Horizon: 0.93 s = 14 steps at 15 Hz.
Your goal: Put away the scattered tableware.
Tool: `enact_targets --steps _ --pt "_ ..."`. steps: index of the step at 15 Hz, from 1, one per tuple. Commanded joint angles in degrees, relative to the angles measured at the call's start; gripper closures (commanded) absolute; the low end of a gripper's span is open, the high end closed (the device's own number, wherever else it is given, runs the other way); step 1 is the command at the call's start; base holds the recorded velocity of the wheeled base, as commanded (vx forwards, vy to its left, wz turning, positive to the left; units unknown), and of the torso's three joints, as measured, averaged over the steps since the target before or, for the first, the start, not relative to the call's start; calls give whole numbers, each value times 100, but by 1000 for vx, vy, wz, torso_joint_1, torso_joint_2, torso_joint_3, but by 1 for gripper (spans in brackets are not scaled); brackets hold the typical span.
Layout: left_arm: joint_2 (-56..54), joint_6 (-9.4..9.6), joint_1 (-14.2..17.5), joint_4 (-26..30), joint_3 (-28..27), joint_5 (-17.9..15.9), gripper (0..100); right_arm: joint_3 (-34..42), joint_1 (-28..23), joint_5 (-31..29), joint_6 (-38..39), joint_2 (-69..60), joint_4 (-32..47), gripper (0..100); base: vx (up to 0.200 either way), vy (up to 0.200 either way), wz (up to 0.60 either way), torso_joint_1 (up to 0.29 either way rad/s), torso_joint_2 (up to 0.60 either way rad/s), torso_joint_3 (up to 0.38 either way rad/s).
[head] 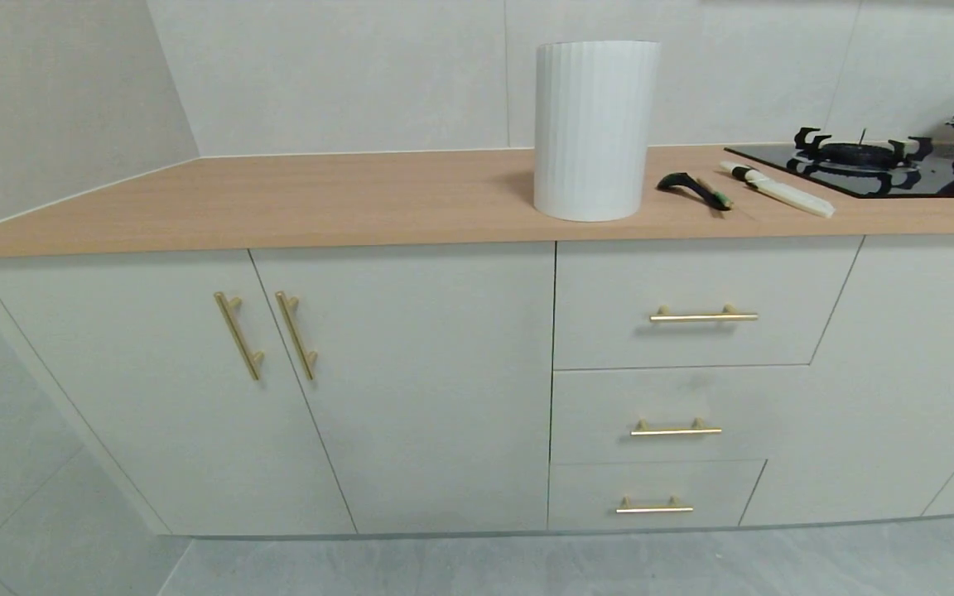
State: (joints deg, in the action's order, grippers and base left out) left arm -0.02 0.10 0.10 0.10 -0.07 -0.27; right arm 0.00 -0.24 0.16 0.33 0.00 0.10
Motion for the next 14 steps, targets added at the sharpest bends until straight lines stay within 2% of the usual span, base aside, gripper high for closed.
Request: enact_targets --steps 1,10,12,14 --pt "2 -1 -1 -1 -1 0 0 0 -2 2 2 9 -1 0 200 0 0 2 2 -2" --pt "2 -1 -1 -1 -1 0 0 -18 -2 -16 2 0 -36 0 0 0 0 0 0 0" --pt "2 -1 -1 -1 -1 0 0 -958 68 116 450 229 -27 0 0 0 0 0 0 0" --pt "2 -1 -1 -1 -1 0 0 -1143 314 529 424 905 333 0 0 0 0 0 0 0"
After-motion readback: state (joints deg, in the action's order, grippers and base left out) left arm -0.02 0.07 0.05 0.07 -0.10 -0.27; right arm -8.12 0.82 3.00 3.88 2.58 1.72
